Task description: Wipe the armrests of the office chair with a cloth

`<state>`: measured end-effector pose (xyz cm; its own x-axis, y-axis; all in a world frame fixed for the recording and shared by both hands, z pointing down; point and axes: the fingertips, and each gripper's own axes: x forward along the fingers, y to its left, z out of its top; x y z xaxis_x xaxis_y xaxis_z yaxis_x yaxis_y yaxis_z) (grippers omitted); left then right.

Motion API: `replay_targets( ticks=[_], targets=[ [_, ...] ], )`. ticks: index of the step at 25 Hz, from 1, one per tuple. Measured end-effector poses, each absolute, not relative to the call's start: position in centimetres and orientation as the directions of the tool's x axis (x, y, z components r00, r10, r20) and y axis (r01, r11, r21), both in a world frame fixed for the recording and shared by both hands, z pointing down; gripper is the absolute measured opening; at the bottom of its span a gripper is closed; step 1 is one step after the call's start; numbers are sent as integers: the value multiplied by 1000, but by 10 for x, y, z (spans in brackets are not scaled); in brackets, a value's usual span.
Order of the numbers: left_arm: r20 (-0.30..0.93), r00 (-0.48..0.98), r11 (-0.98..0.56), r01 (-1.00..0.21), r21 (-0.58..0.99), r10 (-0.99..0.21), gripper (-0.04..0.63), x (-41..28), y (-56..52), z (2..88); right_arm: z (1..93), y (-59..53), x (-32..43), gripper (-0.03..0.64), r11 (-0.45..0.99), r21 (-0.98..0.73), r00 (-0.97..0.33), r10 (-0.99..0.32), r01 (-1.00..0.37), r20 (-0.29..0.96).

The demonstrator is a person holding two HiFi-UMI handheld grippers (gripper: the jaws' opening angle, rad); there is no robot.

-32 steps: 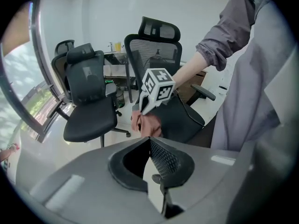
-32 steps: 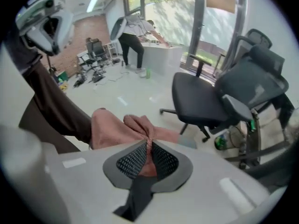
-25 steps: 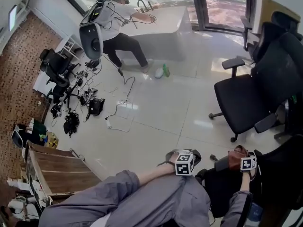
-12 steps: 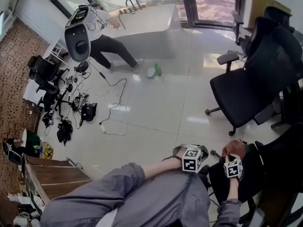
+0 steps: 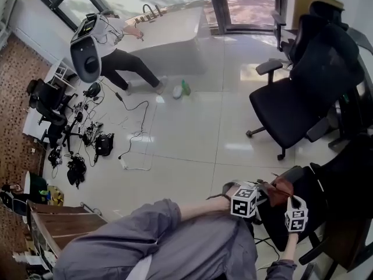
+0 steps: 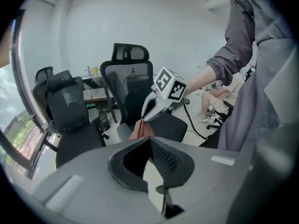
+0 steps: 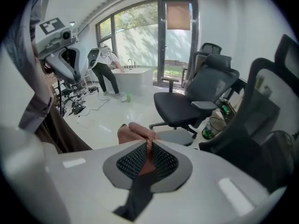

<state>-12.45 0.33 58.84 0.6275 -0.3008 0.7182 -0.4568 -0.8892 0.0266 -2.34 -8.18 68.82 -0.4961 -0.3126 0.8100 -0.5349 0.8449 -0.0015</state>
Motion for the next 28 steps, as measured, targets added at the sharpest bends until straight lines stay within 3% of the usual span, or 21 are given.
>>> replay_targets(
  ticks=[14,22,28],
  targets=[
    [708,670,-933,-356,41,-224,17,33,57,578,676,-70,316,29,610,178,-186,-484,-772,855],
    [716,661,-951,-310,-14,-226,17,71,65,575,703,-77,396,29,506,182,-127,-517,-843,847],
    [728,661,-966,-258,-8,-182,17,104,70,579,734,-57,443,29,431,204,-15,-454,-879,891]
  ],
)
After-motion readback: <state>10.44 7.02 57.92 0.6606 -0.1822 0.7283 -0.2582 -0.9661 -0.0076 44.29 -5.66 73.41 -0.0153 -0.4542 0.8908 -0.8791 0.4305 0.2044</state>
